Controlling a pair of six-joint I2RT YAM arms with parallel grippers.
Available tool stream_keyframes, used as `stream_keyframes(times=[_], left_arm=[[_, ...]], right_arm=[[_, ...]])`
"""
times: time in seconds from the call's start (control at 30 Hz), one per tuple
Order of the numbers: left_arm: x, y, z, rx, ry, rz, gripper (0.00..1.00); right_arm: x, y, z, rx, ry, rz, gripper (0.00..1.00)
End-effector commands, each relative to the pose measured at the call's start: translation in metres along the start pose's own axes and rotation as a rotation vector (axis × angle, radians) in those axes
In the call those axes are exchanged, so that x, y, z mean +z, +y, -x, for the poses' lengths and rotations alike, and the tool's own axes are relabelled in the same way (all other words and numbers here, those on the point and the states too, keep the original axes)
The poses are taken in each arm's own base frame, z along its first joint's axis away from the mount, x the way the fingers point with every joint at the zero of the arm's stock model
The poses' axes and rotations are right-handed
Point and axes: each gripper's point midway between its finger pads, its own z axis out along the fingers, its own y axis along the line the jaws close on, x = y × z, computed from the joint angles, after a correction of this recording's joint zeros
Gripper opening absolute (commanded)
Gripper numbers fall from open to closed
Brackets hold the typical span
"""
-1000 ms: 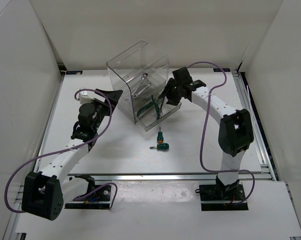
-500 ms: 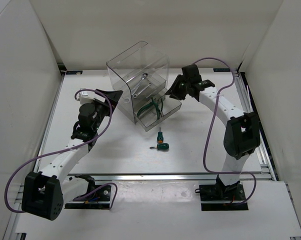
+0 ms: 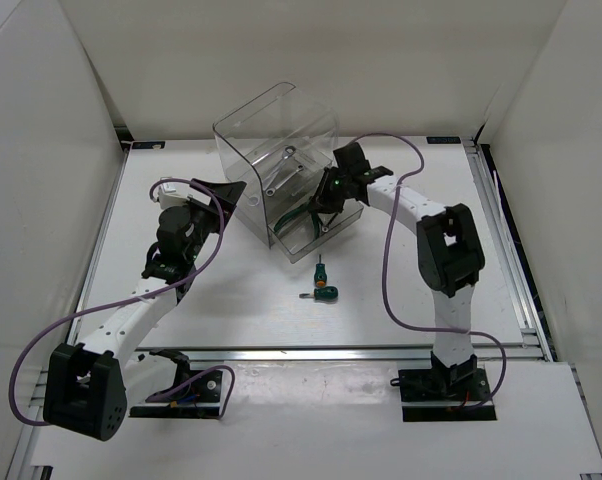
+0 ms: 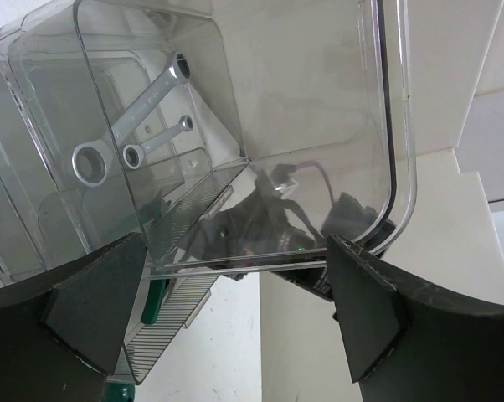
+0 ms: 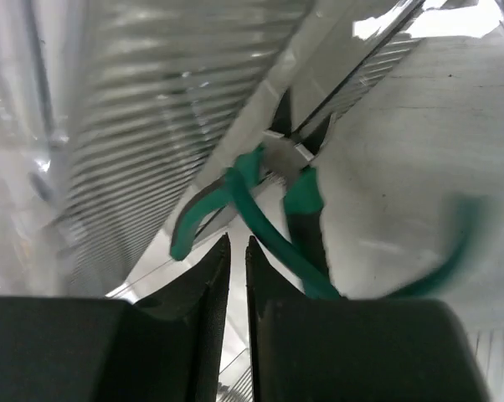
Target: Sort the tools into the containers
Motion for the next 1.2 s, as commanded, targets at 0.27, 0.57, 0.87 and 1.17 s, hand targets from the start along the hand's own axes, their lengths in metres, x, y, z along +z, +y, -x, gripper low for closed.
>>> stream_keyframes(times=[0.27, 0.57, 0.87, 1.17], left_arm=[[-0.003, -0.006, 0.005, 0.003, -0.014, -0.011, 0.99], [-0.001, -0.007, 0.005, 0.003, -0.012, -0.010, 0.99], [0.001, -0.005, 0.005, 0.000, -0.011, -0.001, 0.99], [-0.001, 0.000, 0.001, -0.001, 0.007, 0.017, 0.99]], right_arm=[[-0.035, 0.020, 0.026, -0.034, -0.110, 0.103, 0.24], [-0.120, -0.017, 0.062, 0.070, -0.379, -0.015, 0.21], [-0.083, -0.083, -0.051, 0.303, -0.061, -0.036, 0.00], [-0.042, -0.063, -0.058, 0.295, 0.072, 0.001, 0.00]])
